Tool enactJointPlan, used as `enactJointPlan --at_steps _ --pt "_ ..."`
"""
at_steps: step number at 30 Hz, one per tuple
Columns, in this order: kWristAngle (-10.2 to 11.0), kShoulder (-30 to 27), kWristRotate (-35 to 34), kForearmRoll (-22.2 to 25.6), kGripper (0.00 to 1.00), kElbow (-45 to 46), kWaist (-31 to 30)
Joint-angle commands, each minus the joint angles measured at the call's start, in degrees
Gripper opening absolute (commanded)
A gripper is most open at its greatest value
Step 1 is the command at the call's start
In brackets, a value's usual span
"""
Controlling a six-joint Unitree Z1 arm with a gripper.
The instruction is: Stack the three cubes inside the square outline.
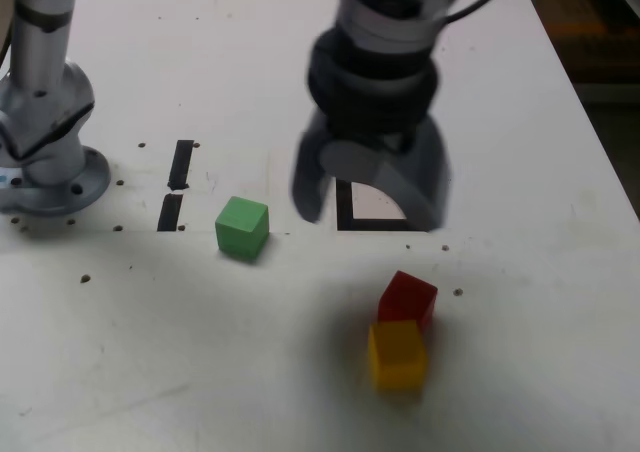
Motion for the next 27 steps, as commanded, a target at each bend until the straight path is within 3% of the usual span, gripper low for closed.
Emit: enactJointPlan --at_steps 1,20,27 --pt "0.15 1.17 0.22 0.05 0.93 -0.33 -0.14" --pt "-1.42 11.09 2.83 -1.48 0.93 -5.40 -0.34" --pt "-2.39 13.78 3.63 -1.58 0.86 -6.47 -0.34"
